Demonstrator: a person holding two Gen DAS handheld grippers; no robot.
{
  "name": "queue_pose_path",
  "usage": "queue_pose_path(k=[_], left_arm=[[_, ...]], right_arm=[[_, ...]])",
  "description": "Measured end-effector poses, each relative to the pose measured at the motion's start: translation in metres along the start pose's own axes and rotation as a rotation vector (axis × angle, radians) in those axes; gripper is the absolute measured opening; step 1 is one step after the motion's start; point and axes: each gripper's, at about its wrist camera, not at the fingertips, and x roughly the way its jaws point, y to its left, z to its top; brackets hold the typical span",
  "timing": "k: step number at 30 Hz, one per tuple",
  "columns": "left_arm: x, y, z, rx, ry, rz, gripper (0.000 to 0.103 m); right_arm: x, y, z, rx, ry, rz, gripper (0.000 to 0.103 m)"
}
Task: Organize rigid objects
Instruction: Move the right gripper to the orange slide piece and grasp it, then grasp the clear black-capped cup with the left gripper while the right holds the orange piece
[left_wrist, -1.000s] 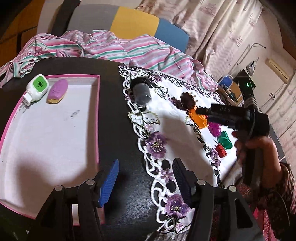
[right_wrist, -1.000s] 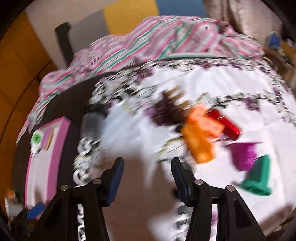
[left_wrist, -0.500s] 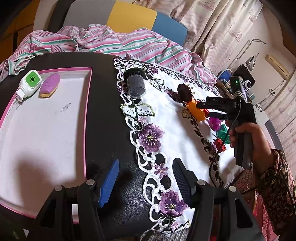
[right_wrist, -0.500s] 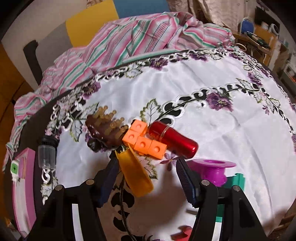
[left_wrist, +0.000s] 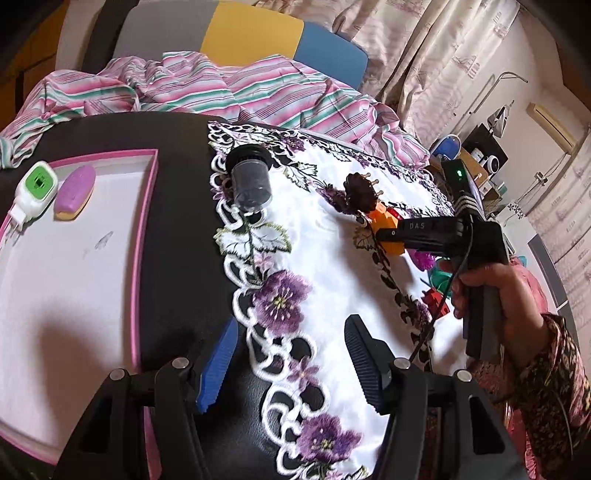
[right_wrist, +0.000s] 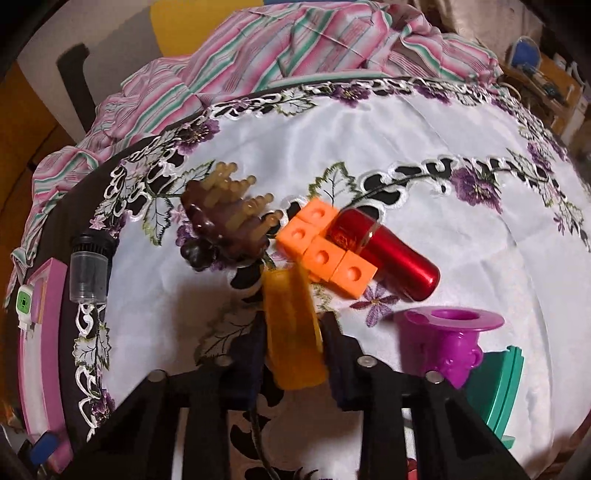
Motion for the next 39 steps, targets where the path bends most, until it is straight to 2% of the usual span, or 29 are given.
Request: queue_pose_path(k=[6, 9, 17, 23, 26, 33, 35, 37, 39], left_arm=[[0.018, -0.009, 0.027, 0.011, -0.002, 0.02, 0.061], [0.028, -0.011, 0.043, 0.013, -0.002, 0.043, 0.061], [0.068, -0.014, 0.085, 0.057, -0.008, 0.164, 0.061], [0.109, 0.002, 0.109, 0.016, 0.029, 0.247, 0.061], [0.124, 0.009, 0.112, 0.004, 0.045, 0.264, 0.061], [0.138, 0.012, 0.12, 0.002, 0.006, 0.252, 0.061], [0.141, 0.011, 0.121, 0.024, -0.003, 0.258, 0.058], [0.143, 0.011, 0.122, 0.038, -0.007, 0.282, 0.043], [0.142, 0.015, 0.122, 0.027, -0.013, 0.265, 0.043]], right_arm=[[-0.004, 0.012, -0.004, -0.023, 0.005, 0.092, 0.027], [-0.009, 0.024, -0.007, -0.082, -0.02, 0.087, 0.027], [-0.025, 0.029, -0.005, -0.098, -0.087, 0.165, 0.027], [-0.029, 0.026, -0.003, -0.072, -0.105, 0.207, 0.027], [-0.028, 0.025, -0.002, -0.067, -0.103, 0.214, 0.027], [-0.026, 0.024, 0.0, -0.061, -0.095, 0.229, 0.027], [-0.027, 0.024, 0.0, -0.059, -0.098, 0.23, 0.027], [-0.026, 0.024, 0.0, -0.059, -0.096, 0.234, 0.027], [-0.027, 0.025, -0.001, -0.063, -0.097, 0.23, 0.027]])
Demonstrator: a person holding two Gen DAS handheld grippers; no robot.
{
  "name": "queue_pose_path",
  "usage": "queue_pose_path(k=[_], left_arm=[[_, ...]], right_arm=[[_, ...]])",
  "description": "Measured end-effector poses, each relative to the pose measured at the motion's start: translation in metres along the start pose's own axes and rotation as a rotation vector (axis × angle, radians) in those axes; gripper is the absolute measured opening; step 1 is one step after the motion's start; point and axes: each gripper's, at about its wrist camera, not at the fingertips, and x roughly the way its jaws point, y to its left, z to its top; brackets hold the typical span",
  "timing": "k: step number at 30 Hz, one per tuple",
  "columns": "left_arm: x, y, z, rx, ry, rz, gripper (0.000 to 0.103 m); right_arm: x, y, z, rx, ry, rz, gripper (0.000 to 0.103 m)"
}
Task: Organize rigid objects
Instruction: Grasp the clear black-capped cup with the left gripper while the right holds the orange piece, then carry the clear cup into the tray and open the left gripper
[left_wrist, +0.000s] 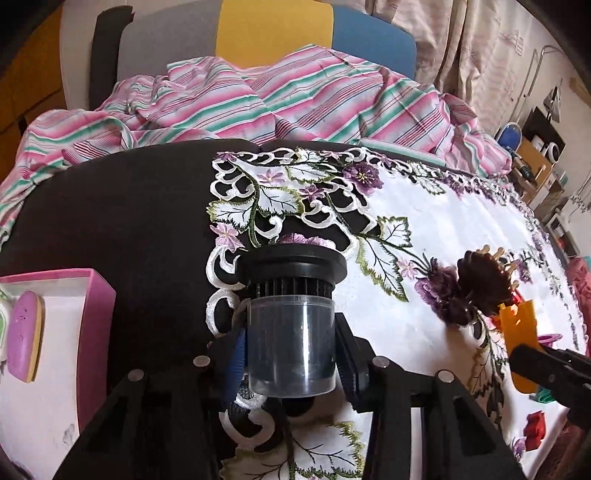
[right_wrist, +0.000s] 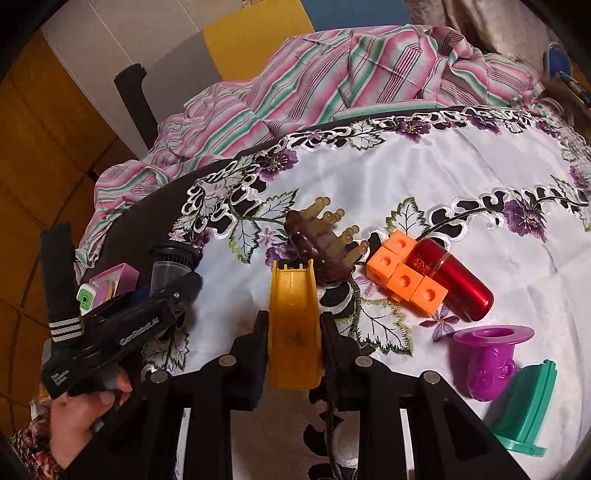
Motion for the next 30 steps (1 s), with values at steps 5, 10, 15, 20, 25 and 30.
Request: queue_pose_path(k=[5, 10, 15, 20, 25, 30], left_arm=[[-0.007, 0.006, -0.002, -0.021, -0.015, -0.012, 0.043], [-0.022, 0.012, -0.007, -0.053, -0.033, -0.044, 0.043], [-0.046, 0.015, -0.012, -0.083, -0.064, -0.102, 0.043], [-0.067, 0.021, -0.018, -0.092, -0.087, -0.125, 0.043], [-0.084, 0.039, -0.023, -0.117, -0.1, -0.14, 0.043], [-0.099, 0.07, -0.03, -0.161, -0.117, -0.12, 0.043]], right_arm=[[0.001, 0.001, -0.001, -0.009, 0.004, -0.005, 0.027], [0.001, 0.0, 0.0, -0.009, 0.002, -0.01, 0.027], [0.004, -0.001, 0.0, -0.008, 0.013, -0.016, 0.027], [0.001, 0.001, -0.001, -0.021, -0.002, -0.03, 0.027], [0.002, 0.004, -0.001, -0.034, -0.003, -0.041, 0.027], [-0.001, 0.004, -0.001, -0.036, -0.024, -0.039, 0.027]])
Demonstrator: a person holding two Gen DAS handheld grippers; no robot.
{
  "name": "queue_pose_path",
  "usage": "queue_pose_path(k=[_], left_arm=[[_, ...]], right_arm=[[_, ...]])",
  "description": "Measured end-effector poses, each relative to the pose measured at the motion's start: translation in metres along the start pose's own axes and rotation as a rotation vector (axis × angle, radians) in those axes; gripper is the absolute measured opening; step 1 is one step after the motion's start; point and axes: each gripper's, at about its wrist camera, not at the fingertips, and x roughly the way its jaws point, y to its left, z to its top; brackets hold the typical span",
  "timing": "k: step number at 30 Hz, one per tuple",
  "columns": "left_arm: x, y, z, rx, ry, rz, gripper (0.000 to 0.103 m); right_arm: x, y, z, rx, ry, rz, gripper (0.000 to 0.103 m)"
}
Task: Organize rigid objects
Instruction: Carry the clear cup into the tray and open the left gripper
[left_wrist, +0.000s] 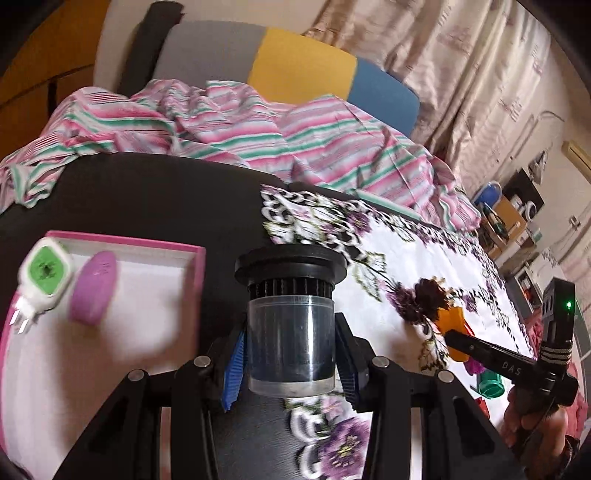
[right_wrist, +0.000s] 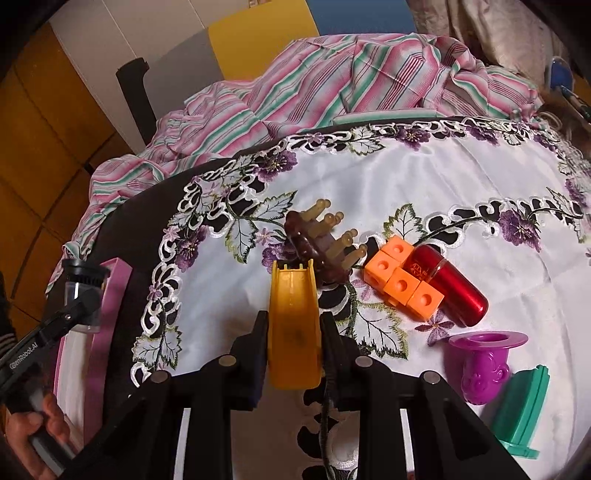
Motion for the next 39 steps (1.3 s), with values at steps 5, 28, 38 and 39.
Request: queue_pose_path(k=[5, 28, 38, 39], left_arm=[[-0.014, 0.032, 0.002, -0.053, -0.025, 0.032, 0.043], [0.032, 0.1, 0.023, -0.037, 0.064, 0.15, 0.045], [0.006, 0.101, 0.011, -0.093, 0.034, 0.124, 0.049], [0.0, 0.101, 0.008, -0.1, 0.023, 0.121, 0.049]], right_arm=[[-0.002, 0.002, -0.001, -0.015, -0.008, -0.016, 0.027], [0.0, 0.001, -0.001, -0.016, -0.008, -0.044, 0.027], [-0.001, 0.002, -0.001, -0.025, -0.015, -0.045, 0.027], [-0.002, 0.002, 0.0, -0.026, -0.019, -0.042, 0.027]])
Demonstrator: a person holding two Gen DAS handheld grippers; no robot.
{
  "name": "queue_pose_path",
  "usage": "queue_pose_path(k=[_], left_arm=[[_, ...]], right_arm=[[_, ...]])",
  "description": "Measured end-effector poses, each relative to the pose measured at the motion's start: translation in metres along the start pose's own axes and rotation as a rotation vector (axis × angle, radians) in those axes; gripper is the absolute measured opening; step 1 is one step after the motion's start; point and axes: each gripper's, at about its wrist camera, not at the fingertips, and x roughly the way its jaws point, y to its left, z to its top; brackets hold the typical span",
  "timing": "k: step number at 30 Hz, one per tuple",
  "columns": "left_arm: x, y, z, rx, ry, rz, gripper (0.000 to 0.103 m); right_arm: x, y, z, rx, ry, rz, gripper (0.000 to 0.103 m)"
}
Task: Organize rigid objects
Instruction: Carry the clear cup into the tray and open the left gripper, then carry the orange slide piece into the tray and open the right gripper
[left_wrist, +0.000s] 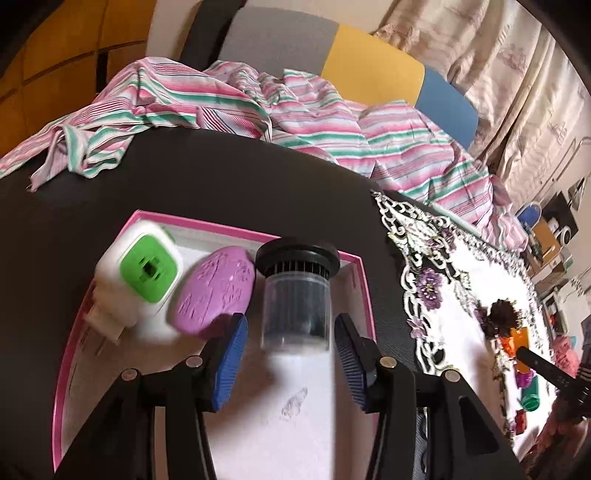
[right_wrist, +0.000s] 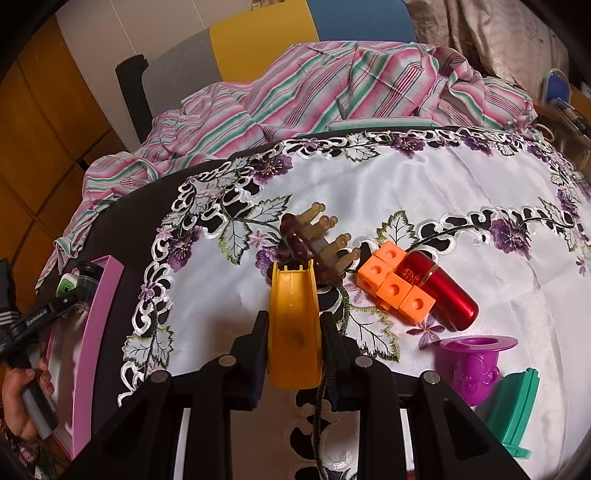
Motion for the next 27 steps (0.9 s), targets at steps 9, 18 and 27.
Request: queue_pose_path(k=[9, 18, 27], left_arm=[[-0.035, 0.018, -0.036, -0.066, -0.022, 0.005, 0.05], [-0.049, 0.025, -0.061, -0.101, -0.011, -0.033, 0.049], [-0.056, 0.02, -0.068, -0.095, -0.013, -0.057, 0.05]], right_arm=[[-0.006, 0.008, -0.001, -0.024, -0.024, 0.008, 0.027], [0.004, 0.016, -0.006, -0.084, 0.026, -0.037, 0.027], [0.021, 0.018, -0.011, -0.121, 0.104, -0.098, 0.026]])
